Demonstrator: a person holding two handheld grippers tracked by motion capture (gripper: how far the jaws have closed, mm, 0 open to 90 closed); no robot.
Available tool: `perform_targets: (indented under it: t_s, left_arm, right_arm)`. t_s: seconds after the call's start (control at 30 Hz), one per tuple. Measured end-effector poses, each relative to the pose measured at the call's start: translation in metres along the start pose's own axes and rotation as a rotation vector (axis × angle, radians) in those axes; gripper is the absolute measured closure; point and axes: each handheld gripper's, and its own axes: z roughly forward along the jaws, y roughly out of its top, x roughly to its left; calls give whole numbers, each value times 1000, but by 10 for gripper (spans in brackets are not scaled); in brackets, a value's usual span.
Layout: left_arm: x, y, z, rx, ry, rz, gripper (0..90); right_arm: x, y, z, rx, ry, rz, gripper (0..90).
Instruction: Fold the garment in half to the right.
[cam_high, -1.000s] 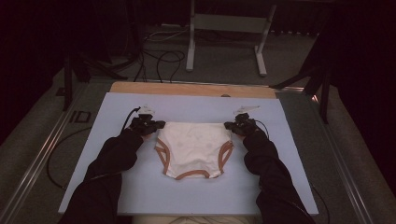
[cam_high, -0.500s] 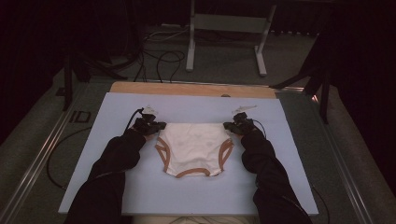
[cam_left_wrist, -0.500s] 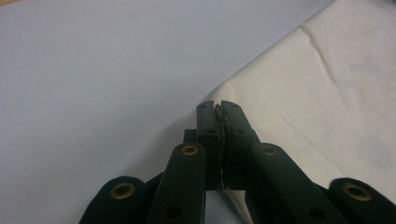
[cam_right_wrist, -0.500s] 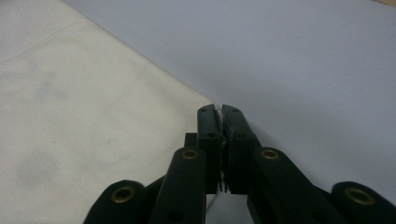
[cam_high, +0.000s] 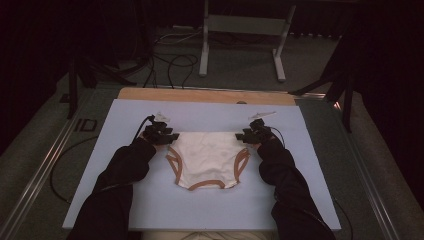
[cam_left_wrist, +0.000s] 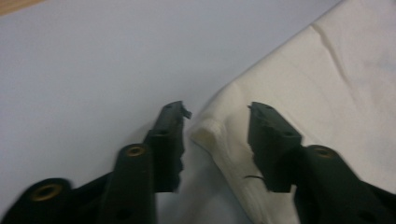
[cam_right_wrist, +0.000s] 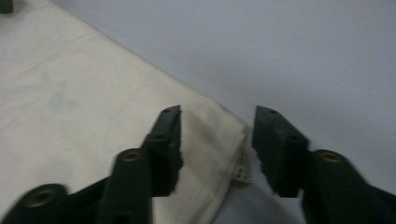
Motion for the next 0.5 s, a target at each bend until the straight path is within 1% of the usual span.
perform_targets:
  t_s: [0.03, 0.07, 0.1, 0.17, 0.23, 0.27, 0.3, 0.33, 0.4, 0.43, 0.47, 0.5]
  left_arm:
    - [-1, 0, -1, 1, 4, 2, 503]
    - [-2, 0, -2, 1, 5, 5, 482]
    - [-2, 1, -3, -4, -7, -4, 458]
    - [-3, 1, -5, -2, -5, 4, 414]
    - [-4, 1, -8, -5, -15, -1, 364]
    - [-4, 2, -9, -2, -27, -1, 342]
    - [-4, 2, -9, -2, -27, -1, 312]
    - [-6, 2, -12, -2, -46, 3, 276]
    - [-7, 2, -15, -4, -62, -1, 227]
    - [-7, 2, -17, -8, -82, 2, 200]
    - [-7, 2, -19, -12, -105, 5, 142]
    - [-7, 2, -21, -13, -104, 10, 129]
  right_arm:
    - [3, 1, -1, 1, 6, -5, 435]
    - [4, 2, -1, 1, 16, -12, 402]
    - [6, 3, -2, 2, 16, -15, 380]
    - [9, 5, -2, 0, 23, -24, 342]
    - [12, 6, -4, -8, 29, -26, 302]
    - [13, 7, -4, -9, 34, -26, 283]
    - [14, 7, -4, -12, 40, -26, 268]
    - [16, 8, -5, -13, 41, -24, 241]
    - [17, 8, -6, -16, 54, -26, 204]
    - [18, 8, -6, -15, 57, -22, 187]
    - [19, 8, -6, -15, 63, -25, 163]
    - [20, 8, -7, -17, 76, -20, 143]
